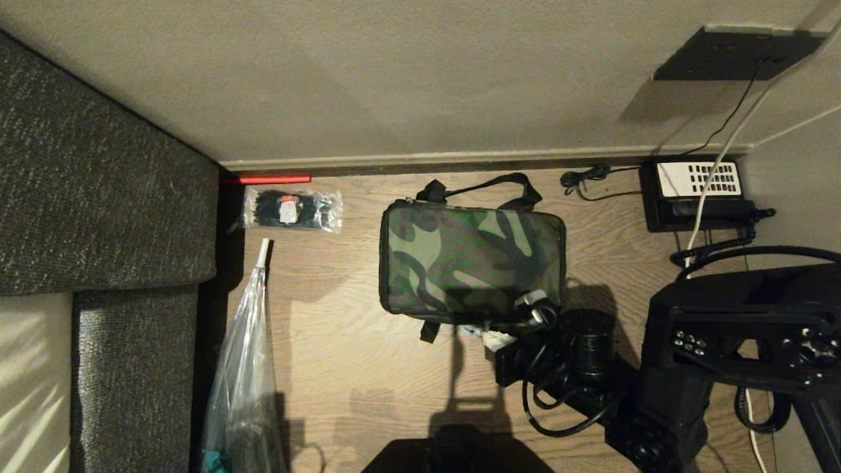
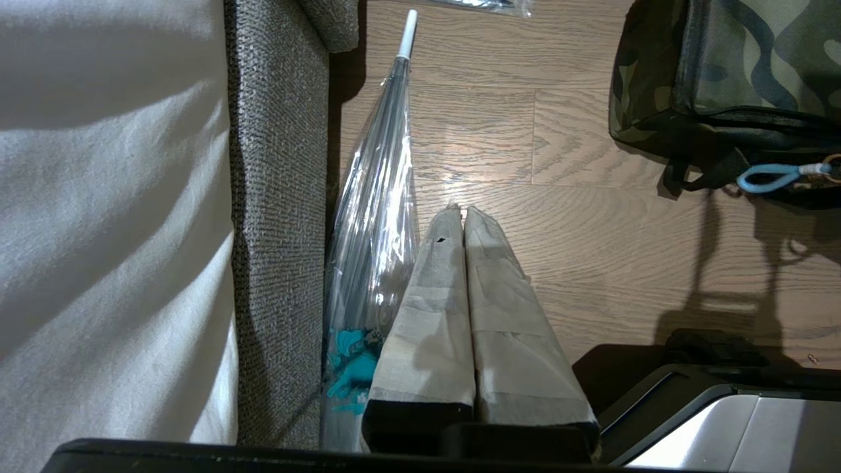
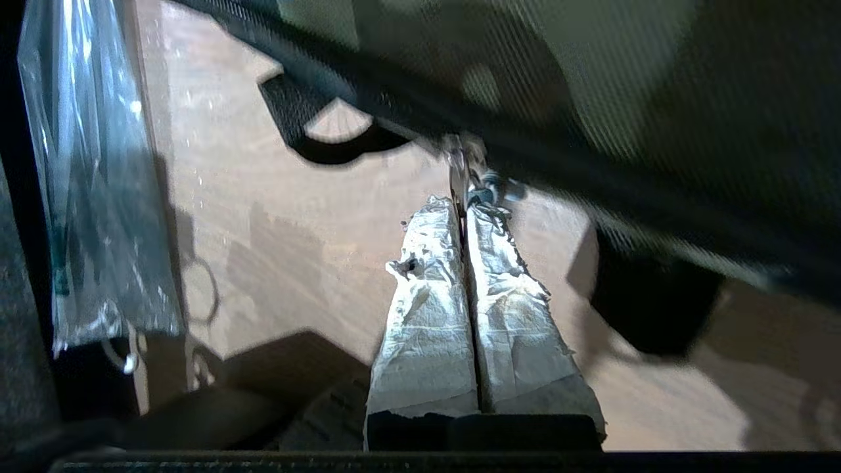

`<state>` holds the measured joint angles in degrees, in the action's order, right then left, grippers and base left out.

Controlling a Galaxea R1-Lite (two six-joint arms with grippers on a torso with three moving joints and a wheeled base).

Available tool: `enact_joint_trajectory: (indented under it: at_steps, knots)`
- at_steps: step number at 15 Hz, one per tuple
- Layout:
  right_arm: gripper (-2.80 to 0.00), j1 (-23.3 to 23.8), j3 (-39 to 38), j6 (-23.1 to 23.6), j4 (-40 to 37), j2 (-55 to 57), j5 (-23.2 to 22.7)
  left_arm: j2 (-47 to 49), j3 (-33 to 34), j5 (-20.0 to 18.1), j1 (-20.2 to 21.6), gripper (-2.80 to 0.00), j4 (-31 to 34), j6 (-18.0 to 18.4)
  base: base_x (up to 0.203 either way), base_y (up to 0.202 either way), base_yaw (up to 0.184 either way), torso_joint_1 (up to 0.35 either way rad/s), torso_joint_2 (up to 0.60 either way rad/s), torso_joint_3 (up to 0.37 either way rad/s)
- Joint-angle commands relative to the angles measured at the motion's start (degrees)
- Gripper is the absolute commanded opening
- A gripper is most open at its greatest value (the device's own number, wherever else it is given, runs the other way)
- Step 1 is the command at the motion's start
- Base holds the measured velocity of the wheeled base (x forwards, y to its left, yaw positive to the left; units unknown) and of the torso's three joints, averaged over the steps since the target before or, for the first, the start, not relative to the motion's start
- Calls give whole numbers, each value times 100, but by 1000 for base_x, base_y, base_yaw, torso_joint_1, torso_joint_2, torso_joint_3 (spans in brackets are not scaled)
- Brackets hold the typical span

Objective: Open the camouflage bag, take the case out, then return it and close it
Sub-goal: Open the top of the storage box

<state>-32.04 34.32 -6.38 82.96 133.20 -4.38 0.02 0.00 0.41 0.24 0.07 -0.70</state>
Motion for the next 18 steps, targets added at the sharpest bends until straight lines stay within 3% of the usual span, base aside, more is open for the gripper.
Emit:
enact_joint_trajectory:
  at_steps: [1, 8, 18]
  knots:
    - [-280, 71, -269, 64, 45, -291, -18, -11, 18, 2, 2, -280, 0, 0, 0, 0, 0, 0, 0, 0]
    - [-280, 356, -786, 73, 1, -812, -2, -11, 18, 2, 2, -280, -7, 0, 0, 0, 0, 0, 0, 0]
    - [-280, 1372, -862, 460, 2, -1006, -194, -11, 18, 2, 2, -280, 1, 0, 0, 0, 0, 0, 0, 0]
